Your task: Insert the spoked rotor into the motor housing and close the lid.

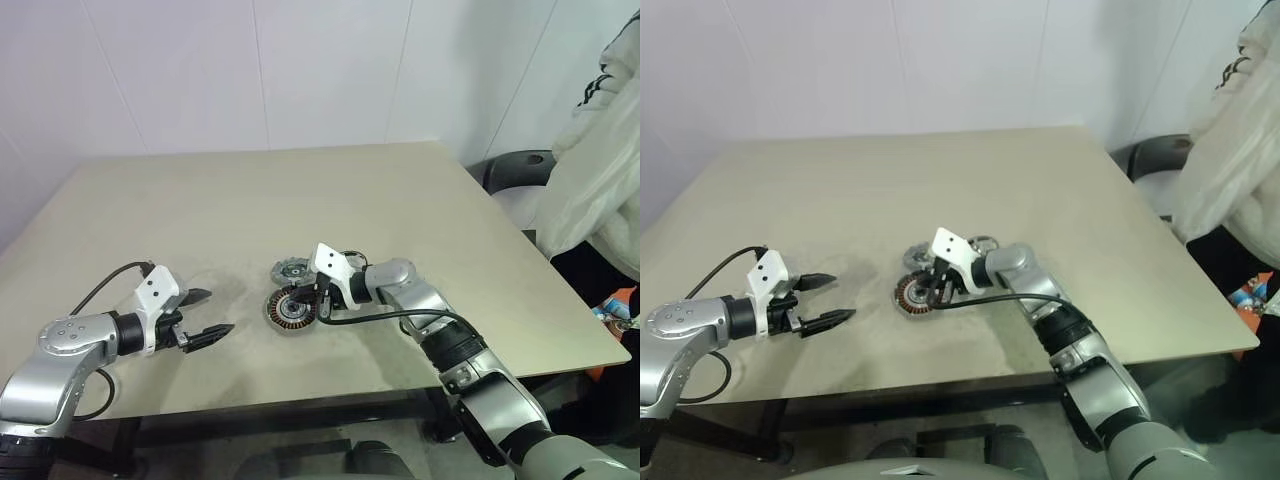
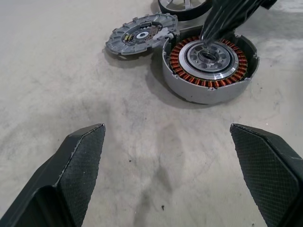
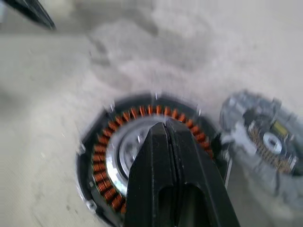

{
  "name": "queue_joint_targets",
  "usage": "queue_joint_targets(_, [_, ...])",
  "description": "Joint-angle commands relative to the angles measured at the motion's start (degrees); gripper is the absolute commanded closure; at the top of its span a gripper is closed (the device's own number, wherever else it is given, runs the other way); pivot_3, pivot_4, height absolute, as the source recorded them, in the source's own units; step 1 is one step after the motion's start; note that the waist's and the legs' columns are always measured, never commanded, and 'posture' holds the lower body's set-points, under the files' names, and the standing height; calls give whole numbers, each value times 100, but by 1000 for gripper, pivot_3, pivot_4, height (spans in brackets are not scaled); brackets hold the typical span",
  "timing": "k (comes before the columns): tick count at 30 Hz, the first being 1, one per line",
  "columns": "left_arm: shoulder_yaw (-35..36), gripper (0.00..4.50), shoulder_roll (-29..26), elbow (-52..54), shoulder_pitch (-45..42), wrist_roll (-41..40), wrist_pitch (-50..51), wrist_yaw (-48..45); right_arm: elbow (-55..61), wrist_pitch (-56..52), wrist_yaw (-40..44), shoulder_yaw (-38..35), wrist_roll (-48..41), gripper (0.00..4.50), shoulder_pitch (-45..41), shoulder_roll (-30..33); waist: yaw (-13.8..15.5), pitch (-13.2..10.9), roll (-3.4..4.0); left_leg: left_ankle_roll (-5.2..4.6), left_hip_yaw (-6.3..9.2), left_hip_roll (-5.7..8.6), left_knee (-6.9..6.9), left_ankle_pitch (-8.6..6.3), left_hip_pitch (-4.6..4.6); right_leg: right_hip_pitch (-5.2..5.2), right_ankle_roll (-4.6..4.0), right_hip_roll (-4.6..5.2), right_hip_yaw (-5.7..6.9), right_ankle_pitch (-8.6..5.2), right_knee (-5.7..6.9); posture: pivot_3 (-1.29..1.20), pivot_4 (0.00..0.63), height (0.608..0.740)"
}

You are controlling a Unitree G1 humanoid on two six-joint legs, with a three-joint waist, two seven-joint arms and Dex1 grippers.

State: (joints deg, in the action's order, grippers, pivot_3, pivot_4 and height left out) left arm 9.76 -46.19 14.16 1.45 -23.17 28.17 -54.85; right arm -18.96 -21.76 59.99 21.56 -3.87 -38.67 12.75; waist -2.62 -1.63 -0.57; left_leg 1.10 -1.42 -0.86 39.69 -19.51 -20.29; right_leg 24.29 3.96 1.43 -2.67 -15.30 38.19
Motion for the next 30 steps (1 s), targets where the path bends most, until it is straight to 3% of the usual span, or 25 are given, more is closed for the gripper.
queue_joint_targets(1, [22, 0, -22, 190, -49, -30, -79, 11, 293, -74, 28, -108, -186, 4473, -128, -86, 2, 0, 0, 0, 0, 0, 0, 0, 0, 0, 0, 0, 0, 0, 0, 0, 0, 740])
queue_joint_targets(8, [27, 0, -13, 230, -23, -45, -45, 37, -423, 209, -175, 344, 285, 4473, 38, -87, 3, 0, 0, 0, 0, 1, -2, 0, 0, 0, 0, 1, 0, 0, -2, 0, 0, 740])
queue_joint_targets(12, [39, 0, -11, 244, -8, -52, -40, 40, -784, 272, -318, 242, 271, 4473, -45, -235, -2, 1, 0, 0, -2, 1, -2, 0, 5, -4, 0, 1, -1, 0, -1, 0, 0, 740])
queue_joint_targets(21, [48, 0, -23, 229, -5, -47, -63, 21, -293, -142, -139, -402, -378, 4473, -335, -242, 1, -1, 2, 0, 0, 0, -2, 0, -2, 2, 0, 3, 0, 0, -3, 0, 0, 740])
queue_joint_targets(30, [30, 0, -22, 207, -30, -35, -74, 9, -210, -131, -48, -345, -338, 4473, -321, -143, 0, -1, 2, 0, 0, 0, -9, 0, -2, 3, 0, 4, 0, 0, -7, 0, 0, 740])
